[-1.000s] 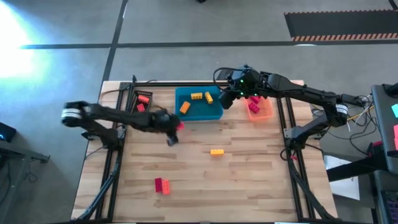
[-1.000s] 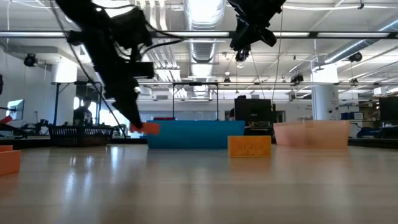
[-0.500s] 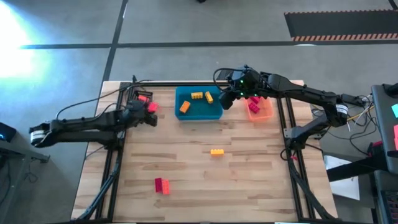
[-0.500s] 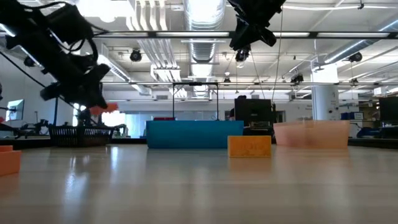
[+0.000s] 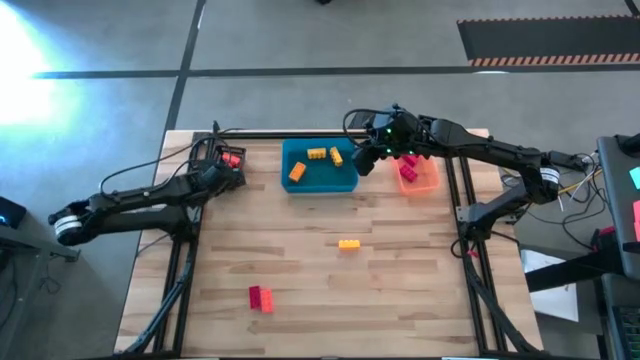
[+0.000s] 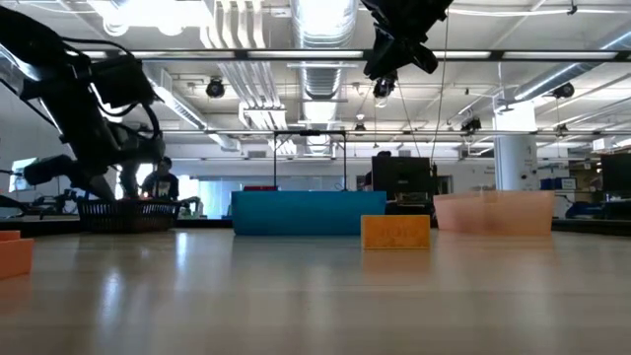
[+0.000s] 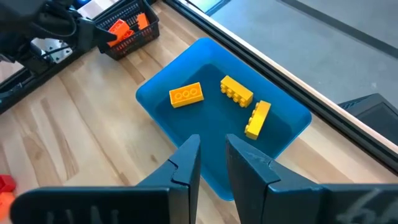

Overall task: Sort & place blocks by color
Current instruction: Put the orange game piece into the black bin, then put the yellow game piece into the blue bin

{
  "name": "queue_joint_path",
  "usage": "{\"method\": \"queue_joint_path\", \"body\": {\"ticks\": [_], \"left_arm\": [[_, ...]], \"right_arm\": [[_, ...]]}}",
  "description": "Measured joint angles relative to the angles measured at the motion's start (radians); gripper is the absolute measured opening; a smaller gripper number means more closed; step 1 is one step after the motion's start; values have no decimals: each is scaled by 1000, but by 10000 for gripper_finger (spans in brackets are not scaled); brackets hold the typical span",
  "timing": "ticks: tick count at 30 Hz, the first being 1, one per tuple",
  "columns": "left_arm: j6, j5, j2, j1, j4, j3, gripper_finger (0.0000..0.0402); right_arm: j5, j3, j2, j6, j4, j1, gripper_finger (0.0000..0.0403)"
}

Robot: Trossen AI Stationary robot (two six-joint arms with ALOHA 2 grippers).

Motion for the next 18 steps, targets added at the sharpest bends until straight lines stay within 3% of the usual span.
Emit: {"method": "queue_joint_path", "body": {"ticks": [8,18], "left_arm": [[-21,45,25,6,3,0,217],[55,85,-50,6,-3,51,232]], "right_arm": [[0,0,0,26,-4,6,63],[-2,0,0,34,-7,44,63]]}}
